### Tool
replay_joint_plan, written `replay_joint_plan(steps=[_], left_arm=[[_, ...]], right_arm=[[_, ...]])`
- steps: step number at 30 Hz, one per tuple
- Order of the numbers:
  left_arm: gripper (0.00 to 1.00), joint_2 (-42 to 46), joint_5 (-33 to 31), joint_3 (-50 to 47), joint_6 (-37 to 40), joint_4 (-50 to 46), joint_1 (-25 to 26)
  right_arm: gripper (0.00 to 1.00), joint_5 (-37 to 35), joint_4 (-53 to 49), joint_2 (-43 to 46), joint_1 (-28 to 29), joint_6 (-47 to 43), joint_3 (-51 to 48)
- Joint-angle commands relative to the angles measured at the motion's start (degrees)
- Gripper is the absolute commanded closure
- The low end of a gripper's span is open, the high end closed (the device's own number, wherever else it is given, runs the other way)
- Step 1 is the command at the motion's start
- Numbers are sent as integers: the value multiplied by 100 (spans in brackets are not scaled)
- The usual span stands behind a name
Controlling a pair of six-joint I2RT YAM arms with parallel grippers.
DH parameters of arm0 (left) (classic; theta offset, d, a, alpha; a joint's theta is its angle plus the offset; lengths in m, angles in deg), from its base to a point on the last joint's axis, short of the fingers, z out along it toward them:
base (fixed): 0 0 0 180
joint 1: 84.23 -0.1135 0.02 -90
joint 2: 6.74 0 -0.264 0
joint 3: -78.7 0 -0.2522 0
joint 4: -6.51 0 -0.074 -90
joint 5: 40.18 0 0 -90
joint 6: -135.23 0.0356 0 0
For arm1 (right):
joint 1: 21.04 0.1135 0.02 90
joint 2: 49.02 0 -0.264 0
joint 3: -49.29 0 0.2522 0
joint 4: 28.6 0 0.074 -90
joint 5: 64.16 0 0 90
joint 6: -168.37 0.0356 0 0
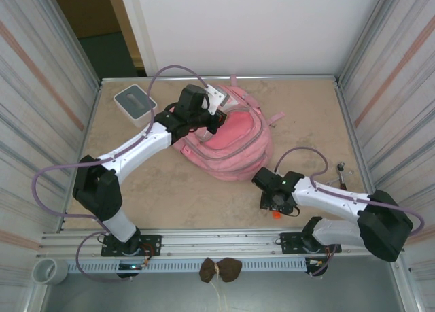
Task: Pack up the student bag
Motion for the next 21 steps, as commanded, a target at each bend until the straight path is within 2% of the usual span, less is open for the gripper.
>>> replay_joint_plan(steps=[1, 10, 16, 21], left_arm=[[100, 291, -50, -50, -91, 379, -49], [100, 318, -104, -92, -85, 387, -51], [100, 314, -75, 13, -97, 362, -57], [100, 290, -28, 211, -122, 295, -56]], right_arm=[[49, 134, 372, -232, -11, 21, -104], [80, 235, 626, -258, 207, -244, 299], [82, 272, 593, 323, 38, -640, 1026], [83, 1125, 1575, 546, -636, -856, 1506]])
